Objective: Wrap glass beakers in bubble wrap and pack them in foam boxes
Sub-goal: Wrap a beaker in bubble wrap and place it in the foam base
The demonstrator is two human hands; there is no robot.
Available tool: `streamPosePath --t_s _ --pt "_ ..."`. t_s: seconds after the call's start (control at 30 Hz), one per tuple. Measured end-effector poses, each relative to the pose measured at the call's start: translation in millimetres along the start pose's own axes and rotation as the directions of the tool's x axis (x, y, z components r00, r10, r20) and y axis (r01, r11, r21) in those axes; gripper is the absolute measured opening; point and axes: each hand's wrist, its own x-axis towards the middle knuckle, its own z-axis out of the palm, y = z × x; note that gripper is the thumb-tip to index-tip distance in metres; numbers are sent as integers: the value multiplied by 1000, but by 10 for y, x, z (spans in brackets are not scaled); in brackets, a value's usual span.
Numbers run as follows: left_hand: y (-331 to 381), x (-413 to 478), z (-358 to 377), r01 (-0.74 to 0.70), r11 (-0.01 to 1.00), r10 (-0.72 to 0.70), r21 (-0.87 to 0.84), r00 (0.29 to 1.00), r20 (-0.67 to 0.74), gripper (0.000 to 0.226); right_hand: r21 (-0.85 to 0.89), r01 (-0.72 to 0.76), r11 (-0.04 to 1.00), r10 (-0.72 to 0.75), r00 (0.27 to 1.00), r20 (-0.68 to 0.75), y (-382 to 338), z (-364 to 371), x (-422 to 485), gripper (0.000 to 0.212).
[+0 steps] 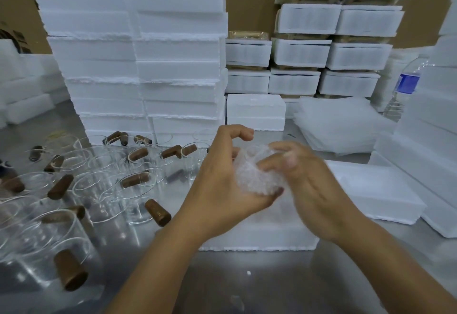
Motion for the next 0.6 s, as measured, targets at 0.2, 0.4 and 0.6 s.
streamPosePath --t_s 0.2,0.4,0.6 --pt "14 42 -164 105 992 -112 -74 990 -86 33 358 -166 919 274 921 -277 139 -190 80 34" --pt "-44 37 -233 165 974 -171 -153 985 -24 30 376 -285 882 321 947 -34 131 -117 33 15" --pt "-89 15 -346 223 974 -218 -36 969 112 31 417 -358 835 341 933 118 153 -58 15 5"
